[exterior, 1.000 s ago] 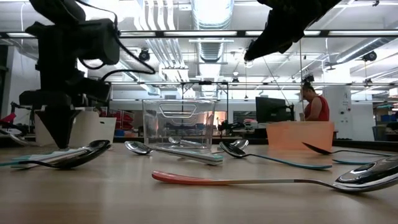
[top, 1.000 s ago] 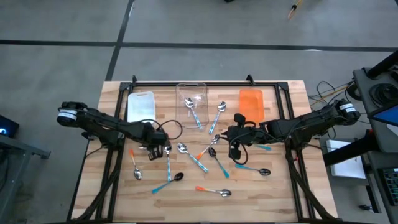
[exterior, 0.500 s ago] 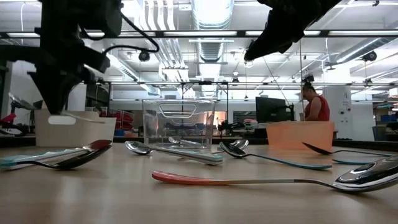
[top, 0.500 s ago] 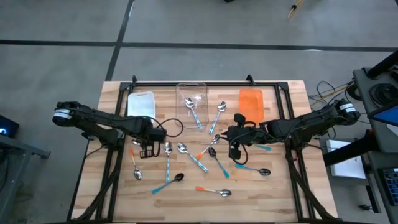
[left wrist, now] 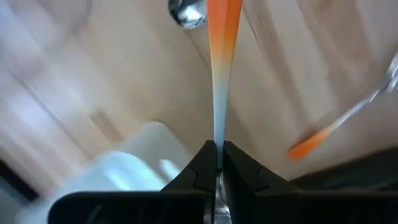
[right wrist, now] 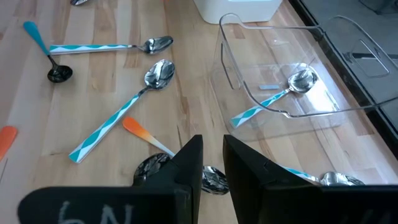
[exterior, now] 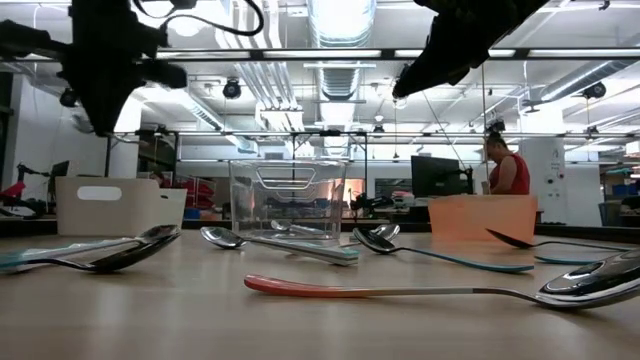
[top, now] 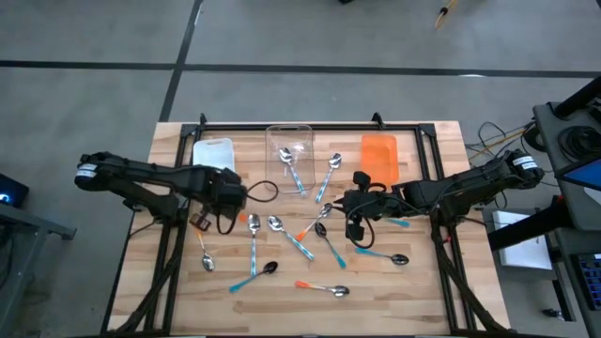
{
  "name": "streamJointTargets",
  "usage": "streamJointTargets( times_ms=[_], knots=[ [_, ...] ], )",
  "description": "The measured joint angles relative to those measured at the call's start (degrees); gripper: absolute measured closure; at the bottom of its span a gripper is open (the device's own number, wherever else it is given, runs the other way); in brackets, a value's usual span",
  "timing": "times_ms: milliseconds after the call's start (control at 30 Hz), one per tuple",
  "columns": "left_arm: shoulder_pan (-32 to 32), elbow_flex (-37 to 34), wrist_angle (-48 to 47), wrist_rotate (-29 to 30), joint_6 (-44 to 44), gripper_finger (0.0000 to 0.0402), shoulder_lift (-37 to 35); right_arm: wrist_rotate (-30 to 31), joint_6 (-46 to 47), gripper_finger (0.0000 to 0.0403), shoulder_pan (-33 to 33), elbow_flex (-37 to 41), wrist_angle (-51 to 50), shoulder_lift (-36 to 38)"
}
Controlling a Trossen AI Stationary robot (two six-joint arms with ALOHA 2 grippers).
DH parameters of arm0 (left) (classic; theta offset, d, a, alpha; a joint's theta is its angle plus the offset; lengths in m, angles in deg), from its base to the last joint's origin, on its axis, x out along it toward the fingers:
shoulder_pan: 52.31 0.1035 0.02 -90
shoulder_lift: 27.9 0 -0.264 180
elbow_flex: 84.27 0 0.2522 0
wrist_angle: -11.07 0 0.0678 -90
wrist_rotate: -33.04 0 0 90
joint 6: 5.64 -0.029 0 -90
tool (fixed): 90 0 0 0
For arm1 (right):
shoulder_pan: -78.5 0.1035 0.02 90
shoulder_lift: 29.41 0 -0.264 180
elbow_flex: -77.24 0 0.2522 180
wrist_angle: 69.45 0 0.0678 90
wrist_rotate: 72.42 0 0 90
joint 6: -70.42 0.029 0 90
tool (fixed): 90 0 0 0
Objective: Sort silverware by color (type)
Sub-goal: Put the orange spoon into the white bin
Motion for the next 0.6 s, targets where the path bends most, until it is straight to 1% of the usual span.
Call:
streamJointTargets(
  times_ms=[100,200,433,600],
  knots=[
    [0.91,0.29,-0.86,5.14,-9.92,0.0401,0.1,0.01,-0.06,0.0349,0.0,0.0,0.02,0.0],
    [3.72,0.18,-1.61,10.25,-15.48,0.0402,0.21,0.02,-0.11,0.0349,0.0,0.0,0.02,0.0],
    [14.11,0.19,-2.87,11.72,-28.15,0.0402,0.21,0.04,-0.18,0.0349,-0.01,0.0,0.04,0.0],
    [23.96,0.96,-3.83,11.93,-38.41,0.0402,-0.42,0.42,-0.16,0.0349,-0.01,0.0,0.09,0.0]
  ],
)
